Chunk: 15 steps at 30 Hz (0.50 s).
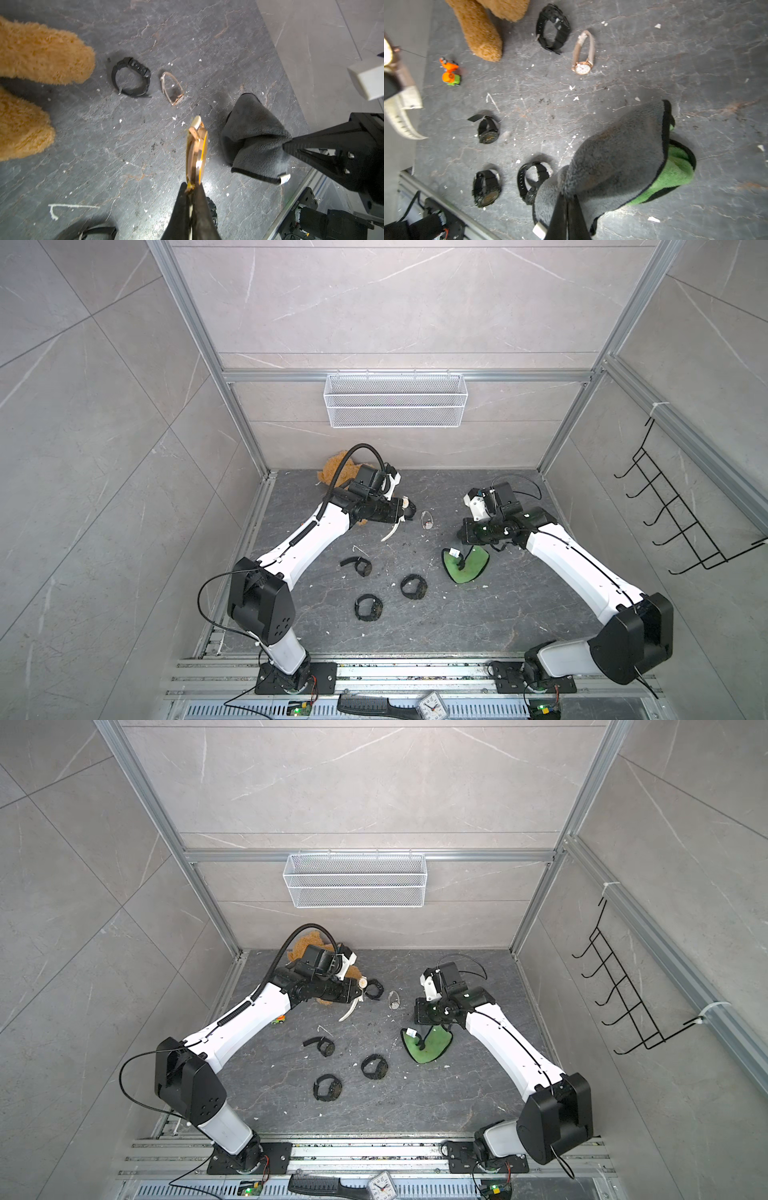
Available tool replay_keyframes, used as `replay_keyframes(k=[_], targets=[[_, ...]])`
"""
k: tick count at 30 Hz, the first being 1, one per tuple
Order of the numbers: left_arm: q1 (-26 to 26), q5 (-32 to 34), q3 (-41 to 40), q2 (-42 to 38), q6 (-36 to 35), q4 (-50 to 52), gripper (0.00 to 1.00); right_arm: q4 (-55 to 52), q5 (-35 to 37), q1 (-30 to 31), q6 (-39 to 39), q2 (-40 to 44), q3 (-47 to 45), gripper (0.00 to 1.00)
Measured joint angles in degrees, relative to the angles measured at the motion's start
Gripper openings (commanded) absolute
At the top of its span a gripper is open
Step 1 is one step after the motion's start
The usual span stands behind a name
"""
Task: Wipe the watch dial
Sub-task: Pick up the cleaning item at the center of the board.
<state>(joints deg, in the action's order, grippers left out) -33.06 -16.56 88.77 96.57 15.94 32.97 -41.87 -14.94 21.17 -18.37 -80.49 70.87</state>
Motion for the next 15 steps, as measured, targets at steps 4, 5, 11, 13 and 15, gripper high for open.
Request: replay_keyframes(k=[4, 5, 11, 13, 15], targets=[[-2.3, -0.8, 3.5, 2.3, -1.3, 0.1, 0.0, -0.1, -2.7, 0.0, 0.0, 3.0, 0.1, 0.0], [-2.8, -1.0, 4.2, 2.9, -1.7, 0.1, 0.0, -0.1, -3.3, 0.0, -0.1, 3.8, 0.1, 0.0], [-6.5, -1.7, 8.0, 6.1, -5.0, 0.3, 0.0, 0.2, -6.4, 0.0, -1.2, 9.1, 0.2, 0.0], [-7.9, -1.9, 8.3, 6.4, -6.4, 0.2, 0.0, 0.8, -7.2, 0.0, -1.8, 10.5, 0.3, 0.0], [-9.0, -2.0, 8.3, 6.5, -7.5, 0.2, 0.0, 1.5, -7.8, 0.0, -2.5, 11.2, 0.5, 0.0]])
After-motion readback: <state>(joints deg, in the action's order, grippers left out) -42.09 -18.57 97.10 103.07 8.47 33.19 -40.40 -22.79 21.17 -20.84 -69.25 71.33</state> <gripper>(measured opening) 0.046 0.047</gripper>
